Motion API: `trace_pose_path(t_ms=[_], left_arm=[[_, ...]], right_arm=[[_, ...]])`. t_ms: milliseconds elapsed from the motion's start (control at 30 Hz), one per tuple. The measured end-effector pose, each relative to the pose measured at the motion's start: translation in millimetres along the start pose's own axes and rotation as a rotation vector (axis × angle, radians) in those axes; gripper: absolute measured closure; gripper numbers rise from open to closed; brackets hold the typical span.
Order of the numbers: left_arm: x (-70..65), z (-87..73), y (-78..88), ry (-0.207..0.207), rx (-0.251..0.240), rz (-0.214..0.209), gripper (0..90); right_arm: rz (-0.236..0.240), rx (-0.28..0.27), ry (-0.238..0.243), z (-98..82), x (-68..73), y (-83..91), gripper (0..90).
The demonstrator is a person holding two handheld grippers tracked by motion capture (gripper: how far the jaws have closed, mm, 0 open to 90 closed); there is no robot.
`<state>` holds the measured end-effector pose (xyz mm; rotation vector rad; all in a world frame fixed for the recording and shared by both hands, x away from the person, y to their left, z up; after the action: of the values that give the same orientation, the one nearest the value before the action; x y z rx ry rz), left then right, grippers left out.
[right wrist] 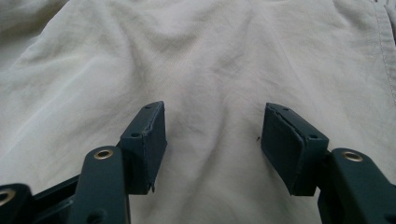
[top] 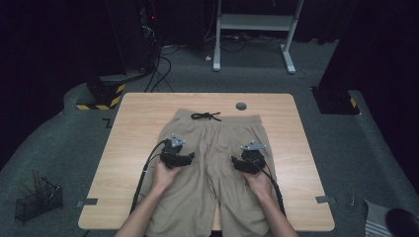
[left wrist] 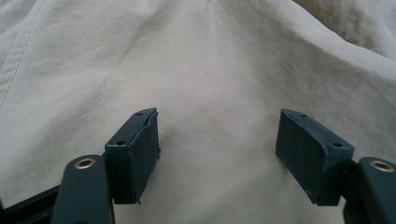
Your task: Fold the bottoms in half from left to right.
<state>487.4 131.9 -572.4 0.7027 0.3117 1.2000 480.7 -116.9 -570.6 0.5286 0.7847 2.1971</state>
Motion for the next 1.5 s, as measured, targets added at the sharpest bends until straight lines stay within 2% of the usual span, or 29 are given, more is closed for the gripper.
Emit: trace_pose_path(t_ms=[300, 367, 400, 467, 567, 600, 633, 700, 800, 933, 967, 1000, 1033, 1133, 1233, 1300, 1467, 1500], left_arm=[[-14.8, -13.1, 18.4, -0.014, -0.001, -0.015, 28.9], [-22.9, -17.8, 25.7, -0.031, -0.001, -0.033, 27.6], [-22.9, -17.8, 25.7, -0.031, -0.001, -0.033, 27.8], [-23.6, -16.2, 28.3, -0.041, 0.021, -0.048, 30.0], [-20.6, -10.1, 27.6, -0.034, 0.012, -0.046, 30.0], [-18.7, -6.5, 27.0, -0.025, 0.011, -0.046, 29.9], [-17.1, -2.5, 25.8, -0.011, 0.006, -0.054, 29.8], [-9.7, 7.7, 19.7, -0.012, -0.001, -0.028, 29.9], [-2.1, 13.0, 10.8, -0.005, 0.006, -0.015, 30.4], [2.3, 12.1, 3.0, 0.010, 0.019, -0.009, 31.2], [2.8, 7.4, -1.5, 0.011, 0.047, -0.012, 31.3], [2.8, 7.4, -1.5, 0.011, 0.047, -0.012, 31.3], [1.9, 4.8, -2.7, -0.017, 0.039, -0.004, 31.3], [1.5, 3.1, -1.3, -0.011, 0.030, -0.004, 31.6], [-0.5, -2.4, 3.2, -0.005, -0.002, -0.005, 31.6], [-2.8, -7.9, 10.0, -0.004, -0.003, -0.006, 31.7], [-7.9, -19.1, 24.2, -0.018, -0.005, -0.020, 31.7], [-10.9, -22.9, 30.2, -0.031, 0.006, -0.029, 31.7]], right_arm=[[0.018, 0.004, 0.016, -18.6, 14.3, 17.4, 39.8], [0.022, 0.008, 0.019, -23.9, 18.4, 22.6, 39.9], [0.022, 0.008, 0.019, -23.9, 18.4, 22.6, 39.9], [0.024, 0.036, 0.031, -26.4, 21.9, 27.4, 40.7], [0.015, 0.020, 0.050, -20.6, 20.8, 28.6, 41.8], [0.025, -0.021, 0.032, -9.7, 19.4, 29.7, 42.1], [0.030, -0.036, 0.025, -3.4, 19.2, 29.5, 42.4], [0.031, -0.059, 0.030, 8.6, 18.1, 27.3, 43.1], [0.034, -0.064, 0.020, 20.2, 14.2, 17.7, 44.0], [0.032, -0.041, 0.010, 23.6, 9.5, 6.0, 45.2], [0.030, -0.025, 0.000, 20.8, 7.5, -0.2, 45.1], [0.030, -0.025, 0.000, 20.8, 7.5, -0.2, 45.1], [0.023, 0.000, 0.005, 16.2, 6.9, -4.5, 44.5], [0.021, 0.029, 0.008, 9.0, 7.3, -8.1, 43.8], [0.023, 0.017, 0.017, 4.6, 10.0, -5.6, 43.8], [0.029, -0.001, 0.026, 0.1, 11.9, -2.4, 43.7], [0.042, 0.004, 0.038, -8.9, 18.7, 6.1, 43.5], [0.050, 0.004, 0.047, -13.2, 22.0, 10.0, 43.5]])
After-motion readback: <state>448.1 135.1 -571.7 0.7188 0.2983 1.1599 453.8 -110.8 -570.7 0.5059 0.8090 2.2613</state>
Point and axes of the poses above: each handheld gripper's, and its own axes: y roughly backward along the jaws, z roughly out of its top, x roughly to its left, the point moved 7 cm from there along -y, roughly forward along the jaws, and after that the axes turned 12 degrees about z, right-handed, at the moved point
